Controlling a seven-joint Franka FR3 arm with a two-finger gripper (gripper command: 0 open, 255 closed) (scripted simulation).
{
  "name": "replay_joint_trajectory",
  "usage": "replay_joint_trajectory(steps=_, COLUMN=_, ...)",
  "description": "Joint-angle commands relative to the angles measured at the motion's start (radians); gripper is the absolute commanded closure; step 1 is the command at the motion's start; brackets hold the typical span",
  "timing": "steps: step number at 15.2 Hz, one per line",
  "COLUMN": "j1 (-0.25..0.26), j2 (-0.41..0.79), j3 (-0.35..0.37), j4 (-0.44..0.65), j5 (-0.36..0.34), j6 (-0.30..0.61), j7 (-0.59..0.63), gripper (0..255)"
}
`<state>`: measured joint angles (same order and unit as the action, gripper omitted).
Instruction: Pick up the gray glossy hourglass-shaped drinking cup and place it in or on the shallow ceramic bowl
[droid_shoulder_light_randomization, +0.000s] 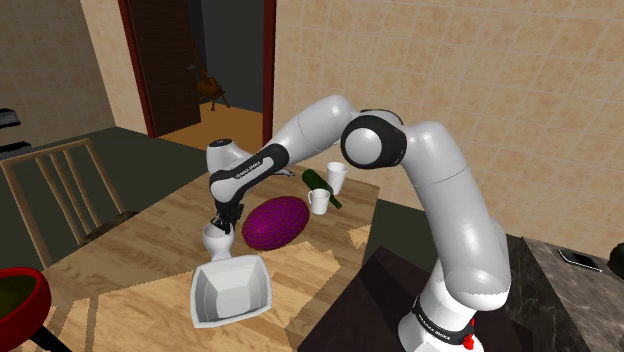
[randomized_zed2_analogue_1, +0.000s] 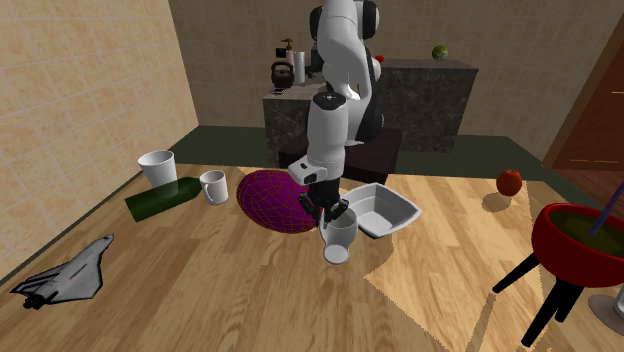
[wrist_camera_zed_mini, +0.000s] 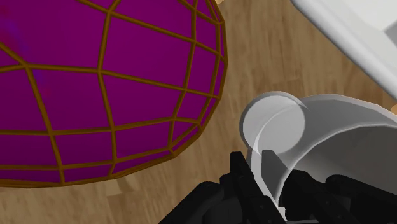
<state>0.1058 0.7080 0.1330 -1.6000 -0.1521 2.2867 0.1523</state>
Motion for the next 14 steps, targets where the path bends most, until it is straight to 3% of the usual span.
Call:
replay_joint_trajectory(steps=1, j1=0.0, j2=0.001, j3=0.0, j4=0.0, j5=0.0, j6=0.0, j7=0.0, gripper=255)
replay_joint_trajectory(steps=14, j1=-0.007, j2=-0.096, j3=0.012, j4=0.011, j5=0.016, j6=-0.108, j7=-0.012, gripper=255)
